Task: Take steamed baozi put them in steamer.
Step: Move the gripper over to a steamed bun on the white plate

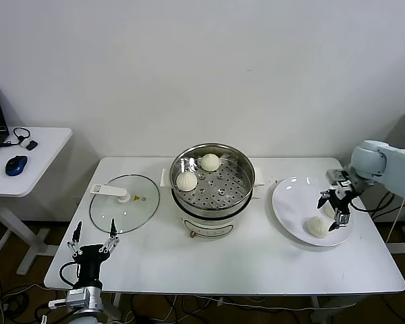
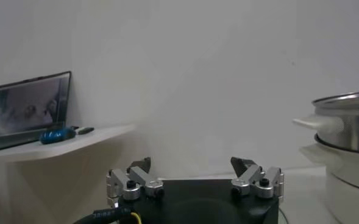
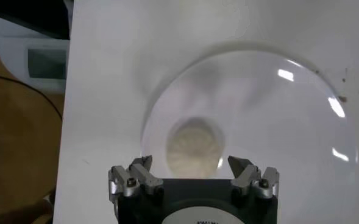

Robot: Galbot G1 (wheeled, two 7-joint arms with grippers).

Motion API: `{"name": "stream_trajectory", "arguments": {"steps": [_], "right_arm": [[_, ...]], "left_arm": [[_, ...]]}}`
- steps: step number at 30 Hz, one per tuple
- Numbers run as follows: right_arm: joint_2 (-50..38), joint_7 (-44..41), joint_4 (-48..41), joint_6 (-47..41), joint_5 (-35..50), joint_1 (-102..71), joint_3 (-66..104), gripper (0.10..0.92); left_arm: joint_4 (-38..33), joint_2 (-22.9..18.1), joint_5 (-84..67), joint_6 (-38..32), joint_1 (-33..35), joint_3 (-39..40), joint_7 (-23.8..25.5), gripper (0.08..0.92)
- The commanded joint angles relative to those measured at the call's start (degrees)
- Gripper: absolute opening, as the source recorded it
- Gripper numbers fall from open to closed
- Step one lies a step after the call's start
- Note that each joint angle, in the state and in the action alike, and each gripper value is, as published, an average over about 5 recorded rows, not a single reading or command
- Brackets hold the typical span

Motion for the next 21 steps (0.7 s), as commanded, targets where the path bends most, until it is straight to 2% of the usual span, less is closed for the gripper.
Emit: {"name": "stream_trajectory", "arguments": {"steps": [1,21], "right_arm": [[0.00,0.45,-3.15,0.54,-2.18,-7.45,6.50,0.823],[2.20,0.92,-9.24,3.24,-4.92,-13.72,13.24,0.823]], "left_arm": [[0.57,-0.25,0.21,-0.14,-0.15,0.10,0.00,0.823],[1.06,0.00,0.14,-0.34,-0.40,-0.09,0.01,0.823]]}}
